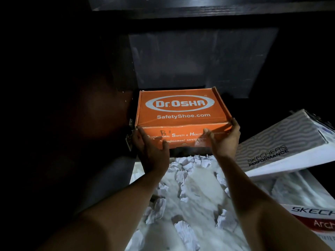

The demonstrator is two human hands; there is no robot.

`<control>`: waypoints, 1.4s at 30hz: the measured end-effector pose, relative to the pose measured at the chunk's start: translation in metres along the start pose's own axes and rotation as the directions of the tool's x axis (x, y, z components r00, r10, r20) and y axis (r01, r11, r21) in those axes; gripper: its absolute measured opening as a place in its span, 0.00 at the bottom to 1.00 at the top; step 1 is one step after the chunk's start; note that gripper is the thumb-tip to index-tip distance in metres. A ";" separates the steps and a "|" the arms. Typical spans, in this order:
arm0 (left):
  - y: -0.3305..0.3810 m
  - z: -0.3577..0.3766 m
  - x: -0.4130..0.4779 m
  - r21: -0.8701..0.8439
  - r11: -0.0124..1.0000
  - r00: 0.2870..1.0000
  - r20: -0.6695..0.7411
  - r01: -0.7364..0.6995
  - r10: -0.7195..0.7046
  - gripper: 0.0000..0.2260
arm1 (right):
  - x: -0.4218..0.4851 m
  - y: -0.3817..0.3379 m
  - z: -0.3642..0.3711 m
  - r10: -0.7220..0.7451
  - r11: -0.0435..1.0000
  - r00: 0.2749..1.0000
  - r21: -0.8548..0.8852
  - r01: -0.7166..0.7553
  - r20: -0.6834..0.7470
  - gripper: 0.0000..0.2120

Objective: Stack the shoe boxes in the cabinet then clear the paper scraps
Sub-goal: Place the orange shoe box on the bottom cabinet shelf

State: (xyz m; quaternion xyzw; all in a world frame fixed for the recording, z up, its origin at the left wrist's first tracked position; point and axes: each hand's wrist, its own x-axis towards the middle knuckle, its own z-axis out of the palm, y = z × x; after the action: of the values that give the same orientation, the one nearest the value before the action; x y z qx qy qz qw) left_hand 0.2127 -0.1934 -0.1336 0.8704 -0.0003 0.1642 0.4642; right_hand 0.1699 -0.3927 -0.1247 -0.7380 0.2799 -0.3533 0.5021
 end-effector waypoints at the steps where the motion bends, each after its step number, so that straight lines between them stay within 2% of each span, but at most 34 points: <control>1: 0.001 0.002 0.003 0.010 1.000 1.000 -0.002 -0.001 0.001 0.43 | 0.004 -0.001 0.003 0.001 1.000 1.000 -0.018 -0.001 0.012 0.49; 6: 0.002 0.010 0.021 0.019 1.000 1.000 0.002 -0.001 0.001 0.44 | 0.029 -0.003 0.015 0.030 0.997 0.992 -0.079 -0.020 0.121 0.55; 11: 0.009 0.018 0.038 -0.080 0.997 0.999 0.045 0.020 -0.017 0.44 | 0.046 -0.004 0.020 0.078 0.988 0.969 -0.148 -0.043 0.233 0.58; 16: 0.007 0.020 0.072 0.051 0.996 0.987 0.136 0.073 -0.080 0.48 | 0.050 -0.006 0.028 0.054 0.987 0.955 -0.161 -0.007 0.291 0.57; 20: 0.006 0.020 0.076 0.140 0.988 0.985 0.151 0.060 -0.081 0.48 | 0.045 -0.016 0.029 0.019 0.993 0.942 -0.116 0.022 0.336 0.62; 23: 0.006 0.016 0.073 0.105 0.994 0.987 0.153 0.038 -0.054 0.48 | 0.047 -0.020 0.023 0.042 0.988 0.929 -0.153 0.016 0.369 0.58; 27: 0.017 0.003 0.071 0.031 0.995 0.982 0.161 0.094 -0.098 0.46 | 0.047 -0.018 0.010 0.077 0.988 0.933 -0.151 -0.025 0.351 0.42; 28: 0.021 -0.001 0.069 0.005 0.995 0.982 0.161 0.095 -0.095 0.45 | 0.044 -0.016 0.006 0.080 0.985 0.934 -0.169 -0.021 0.349 0.43; 30: 0.034 -0.011 0.063 -0.032 0.995 0.979 0.181 0.097 -0.089 0.43 | 0.045 -0.011 -0.002 0.116 0.973 0.934 -0.226 -0.039 0.339 0.51; 32: 0.047 -0.022 0.055 -0.034 0.991 0.966 0.233 0.126 -0.114 0.39 | 0.042 -0.020 -0.017 0.126 0.953 0.931 -0.302 -0.018 0.342 0.49; 34: 0.060 -0.034 0.048 -0.043 0.992 0.944 0.315 0.118 -0.099 0.35 | 0.021 -0.067 -0.040 0.143 0.914 0.935 -0.406 0.001 0.325 0.47; 36: 0.072 -0.045 0.044 -0.017 0.997 0.899 0.433 0.077 -0.062 0.33 | 0.007 -0.093 -0.066 0.183 0.869 0.937 -0.494 -0.013 0.299 0.50; 39: 0.078 -0.040 0.044 0.197 0.971 0.808 0.588 -0.133 -0.009 0.35 | -0.016 -0.132 -0.118 0.202 0.805 0.935 -0.593 0.011 0.292 0.49; 42: 0.140 -0.087 0.007 0.213 0.909 0.676 0.730 -0.358 0.096 0.33 | -0.055 -0.188 -0.183 0.248 0.704 0.929 -0.710 0.022 0.275 0.44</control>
State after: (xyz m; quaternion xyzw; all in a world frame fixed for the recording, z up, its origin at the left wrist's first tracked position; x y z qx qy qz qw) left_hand 0.1728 -0.2020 0.0263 0.9252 -0.2592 -0.1261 0.2469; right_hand 0.0018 -0.3861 0.0833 -0.9045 0.3442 -0.0510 0.2465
